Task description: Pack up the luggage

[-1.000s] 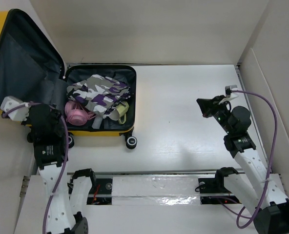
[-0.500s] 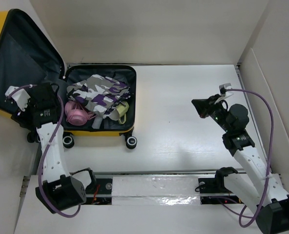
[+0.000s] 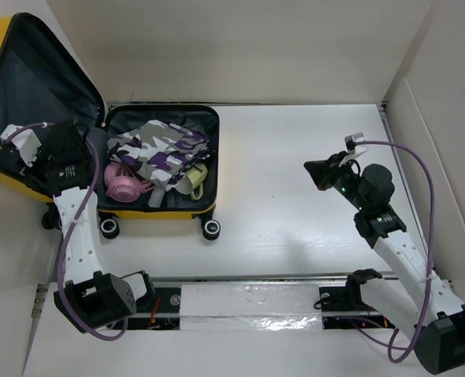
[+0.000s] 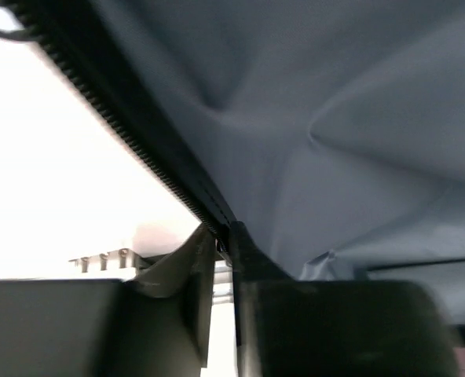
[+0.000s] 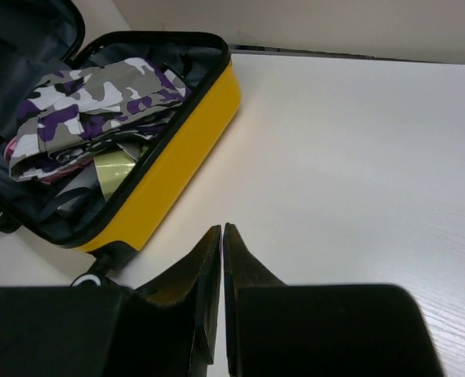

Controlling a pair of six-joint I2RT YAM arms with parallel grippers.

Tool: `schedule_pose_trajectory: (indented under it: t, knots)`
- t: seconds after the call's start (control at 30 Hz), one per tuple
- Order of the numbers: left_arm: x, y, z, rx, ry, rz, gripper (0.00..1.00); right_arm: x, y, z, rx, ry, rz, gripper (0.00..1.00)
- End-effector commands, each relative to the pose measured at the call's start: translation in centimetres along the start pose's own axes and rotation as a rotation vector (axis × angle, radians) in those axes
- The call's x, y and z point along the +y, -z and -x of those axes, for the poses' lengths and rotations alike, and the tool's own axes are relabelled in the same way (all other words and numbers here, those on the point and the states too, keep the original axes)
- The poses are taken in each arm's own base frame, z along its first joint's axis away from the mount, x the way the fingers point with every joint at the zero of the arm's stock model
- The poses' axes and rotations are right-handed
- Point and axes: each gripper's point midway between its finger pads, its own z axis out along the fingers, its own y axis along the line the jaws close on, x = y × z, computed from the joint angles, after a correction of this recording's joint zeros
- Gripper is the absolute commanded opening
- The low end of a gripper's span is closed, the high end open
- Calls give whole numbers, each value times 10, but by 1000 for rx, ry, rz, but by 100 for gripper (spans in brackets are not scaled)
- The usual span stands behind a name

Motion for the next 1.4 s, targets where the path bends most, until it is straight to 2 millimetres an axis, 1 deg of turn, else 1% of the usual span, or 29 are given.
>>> schedule_pose_trajectory:
  t: [0.0, 0.07, 0.13, 0.2, 0.27, 0.3, 0.37, 0.4, 0.43, 0.53, 0.57, 0.6, 0.67, 0.7, 0.77, 0.8, 0.83, 0.87, 0.9, 0.93, 0.97, 1.0, 1.03, 1.07, 1.1, 1.2, 1.23, 1.33, 1.37]
  knots:
    - [-11, 3, 15, -23, 70, -60, 0, 4, -3, 25, -52, 38, -3, 11]
    - [-16, 6, 16, -13, 74, -103, 0, 1, -4, 22, -42, 35, -16, 10]
    - [-30, 21, 16, -16, 66, -188, 0, -1, -7, 19, -28, 32, -23, 10]
    - [-63, 61, 17, -54, 16, -346, 0, -2, -8, 17, -20, 28, -24, 11]
    - [-68, 86, 10, -134, -95, -334, 0, -3, -10, 15, -13, 25, -26, 11]
    - [-84, 120, 6, -175, -122, -421, 0, -3, -10, 14, -11, 25, -25, 11]
    - [-85, 144, -6, -251, -256, -407, 0, -2, -13, 10, 2, 22, -15, 6]
    - [-90, 158, -5, -278, -251, -432, 0, -2, -14, 8, 7, 19, -16, 5]
    - [-93, 178, -13, -306, -293, -475, 0, 0, -16, 8, 11, 20, -8, 5]
    - [-96, 202, -20, -332, -360, -561, 0, -5, -18, 4, 22, 18, -32, 5]
    - [-97, 207, -24, -314, -326, -588, 0, -7, -18, 5, 19, 18, -42, 6]
    - [-91, 203, -31, -310, -384, -588, 0, -8, -17, 5, 17, 18, -48, 6]
    - [-100, 214, -42, -231, -364, -726, 0, -7, -17, 5, 15, 19, -52, 8]
    - [-108, 229, -61, -158, -427, -888, 7, -7, -17, 5, 13, 18, -53, 9]
    - [-113, 257, -75, -87, -487, -1109, 24, -8, -17, 5, 13, 17, -61, 10]
    - [-109, 269, -87, -41, -541, -1206, 31, -9, -18, 4, 16, 16, -63, 11]
    - [-107, 295, -101, 33, -570, -1376, 43, -7, -20, 3, 19, 16, -57, 11]
    - [-102, 306, -104, 60, -577, -1452, 47, -9, -20, 1, 25, 16, -65, 12]
    - [-92, 314, -96, 65, -542, -1520, 48, -9, -20, 2, 25, 15, -69, 12]
    - [-83, 334, -95, 98, -531, -1648, 50, -10, -20, 1, 26, 17, -73, 12]
    - [-72, 344, -85, 93, -500, -1729, 53, -11, -20, 2, 22, 17, -80, 12]
    - [-64, 351, -84, 113, -504, -1780, 56, -12, -20, 2, 23, 18, -83, 13]
    - [-52, 370, -86, 159, -516, -1895, 58, -10, -21, 1, 26, 19, -79, 12]
    - [-41, 384, -82, 189, -524, -1987, 59, -12, -21, 1, 23, 20, -88, 13]
    - [-34, 393, -90, 239, -571, -2040, 59, -13, -21, 1, 25, 20, -93, 13]
    - [-3, 434, -100, 373, -643, -2325, 59, -13, -23, -1, 31, 23, -100, 13]
    - [14, 449, -102, 438, -663, -2450, 58, -14, -23, -3, 35, 24, -106, 13]
    - [25, 469, -90, 435, -637, -2624, 57, -12, -23, -2, 35, 29, -103, 13]
    - [21, 473, -80, 407, -603, -2623, 56, -13, -22, -1, 31, 31, -111, 13]
